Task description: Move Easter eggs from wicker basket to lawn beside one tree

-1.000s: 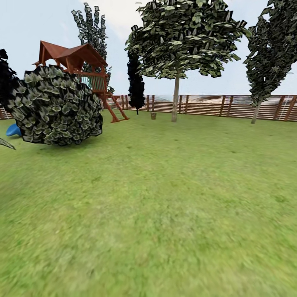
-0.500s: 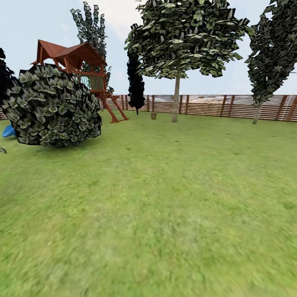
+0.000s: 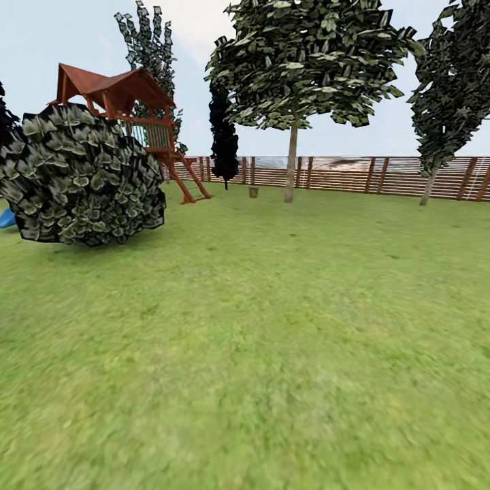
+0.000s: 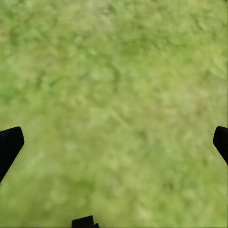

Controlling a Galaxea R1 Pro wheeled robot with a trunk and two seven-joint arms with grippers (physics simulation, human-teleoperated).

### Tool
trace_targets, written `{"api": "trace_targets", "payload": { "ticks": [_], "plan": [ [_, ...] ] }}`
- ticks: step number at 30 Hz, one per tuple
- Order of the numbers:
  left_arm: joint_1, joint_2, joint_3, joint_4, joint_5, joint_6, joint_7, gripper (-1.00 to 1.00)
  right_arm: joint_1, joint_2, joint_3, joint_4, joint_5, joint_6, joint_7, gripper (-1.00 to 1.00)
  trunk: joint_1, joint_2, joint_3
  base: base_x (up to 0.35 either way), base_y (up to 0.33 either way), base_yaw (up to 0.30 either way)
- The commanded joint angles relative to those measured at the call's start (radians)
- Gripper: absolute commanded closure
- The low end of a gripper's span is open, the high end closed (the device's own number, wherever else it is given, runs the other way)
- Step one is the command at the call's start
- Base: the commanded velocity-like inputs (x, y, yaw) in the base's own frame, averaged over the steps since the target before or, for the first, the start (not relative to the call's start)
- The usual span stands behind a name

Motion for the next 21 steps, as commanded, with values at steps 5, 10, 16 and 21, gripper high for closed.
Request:
{"api": "trace_targets", "payload": {
  "ticks": [5,10,16,21],
  "plan": [
    [0.0,0.0,-0.001,-0.001,0.004,-0.002,0.001,-1.0,-0.001,0.0,-0.001,0.002,-0.005,-0.006,0.002,-1.0,0.001,-0.001,-0.001,0.34,0.0,0.0],
    [0.0,0.0,0.0,-0.001,0.004,-0.035,0.001,-1.0,-0.001,0.0,-0.001,0.002,-0.005,-0.006,0.002,-1.0,0.001,-0.001,-0.001,0.34,0.0,0.0],
    [0.0,0.0,0.0,-0.001,0.003,-0.045,0.001,-1.0,-0.001,0.0,-0.001,0.002,-0.005,-0.006,0.002,-1.0,0.001,-0.001,-0.001,0.34,0.0,0.0],
    [0.0,0.019,0.003,-0.001,0.005,-0.08,0.002,-1.0,-0.001,0.0,-0.001,0.002,-0.005,-0.006,0.002,-1.0,0.001,-0.001,-0.001,0.34,0.0,0.0]
  ]
}}
